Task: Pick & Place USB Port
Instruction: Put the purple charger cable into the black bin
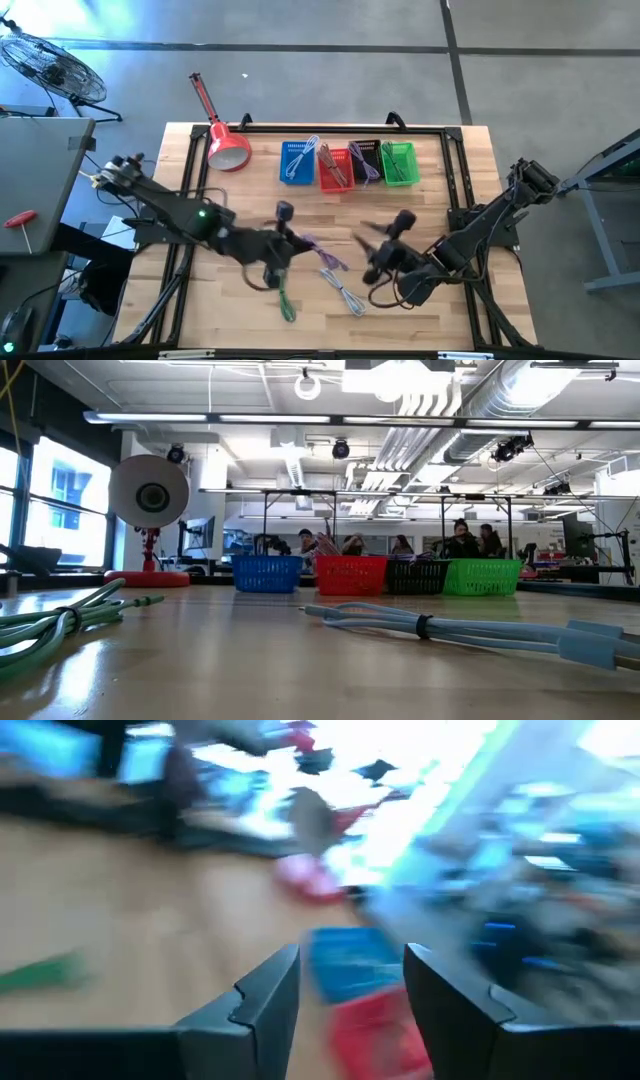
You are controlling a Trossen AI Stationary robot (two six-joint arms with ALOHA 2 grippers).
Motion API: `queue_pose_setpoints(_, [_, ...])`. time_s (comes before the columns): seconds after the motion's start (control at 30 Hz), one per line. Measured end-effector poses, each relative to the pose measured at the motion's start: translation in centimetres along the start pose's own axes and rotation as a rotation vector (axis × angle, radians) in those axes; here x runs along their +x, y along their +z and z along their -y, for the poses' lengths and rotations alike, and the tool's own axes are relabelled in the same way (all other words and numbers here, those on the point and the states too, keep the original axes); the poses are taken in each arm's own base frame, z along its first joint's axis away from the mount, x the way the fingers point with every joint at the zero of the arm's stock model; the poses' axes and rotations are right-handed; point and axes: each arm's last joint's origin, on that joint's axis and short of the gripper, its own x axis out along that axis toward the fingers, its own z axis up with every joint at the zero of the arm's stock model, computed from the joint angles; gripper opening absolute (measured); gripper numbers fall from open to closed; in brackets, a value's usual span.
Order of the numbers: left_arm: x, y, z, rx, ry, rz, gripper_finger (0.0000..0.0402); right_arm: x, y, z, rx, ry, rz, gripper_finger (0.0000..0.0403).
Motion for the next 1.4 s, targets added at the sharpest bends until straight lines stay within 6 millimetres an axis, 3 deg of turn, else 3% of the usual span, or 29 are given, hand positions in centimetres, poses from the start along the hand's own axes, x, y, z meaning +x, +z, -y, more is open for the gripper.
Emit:
queue_pose_setpoints(0.13, [-1.1, -1.4, -0.5, -0.087, 0.043, 0.139, 0.0001, 0.0, 0.3, 0.5, -0.014, -0.195, 0.034, 0.0172])
queue_pose_setpoints(0.23, [-1.3, -3.1, -0.1, -0.140, 0.073, 0.234, 0.0001, 0.0, 0.7, 0.5, -0.067, -0.194, 0.032, 0.0172])
queue_pose_setpoints(0.37, [-1.2, -5.3, -0.4, -0.225, 0.119, 0.357, 0.0001, 0.7, 1.6, 0.3, -0.108, -0.051, 0.045, 0.0172])
queue_pose_setpoints(0.53, [-0.2, -7.3, -1.4, -0.388, 0.087, 0.424, 0.0001, 2.0, 3.3, 0.1, -0.060, 0.275, 0.173, 0.0172])
queue_pose_setpoints(0.63, [0.5, -7.9, -1.9, -0.406, 0.021, 0.430, 0.0001, 2.9, 3.9, 0.4, -0.025, 0.345, 0.221, 0.0172])
queue_pose_setpoints(0.87, [1.7, -8.3, -1.4, -0.382, -0.044, 0.418, 0.0001, 4.9, 3.8, 1.4, -0.036, 0.299, 0.206, 0.0172])
queue_pose_setpoints(1.4, [3.5, -9.0, -0.4, -0.313, -0.080, 0.372, 0.0001, 9.2, 3.8, 3.4, 0.093, 0.641, 0.272, 0.0161])
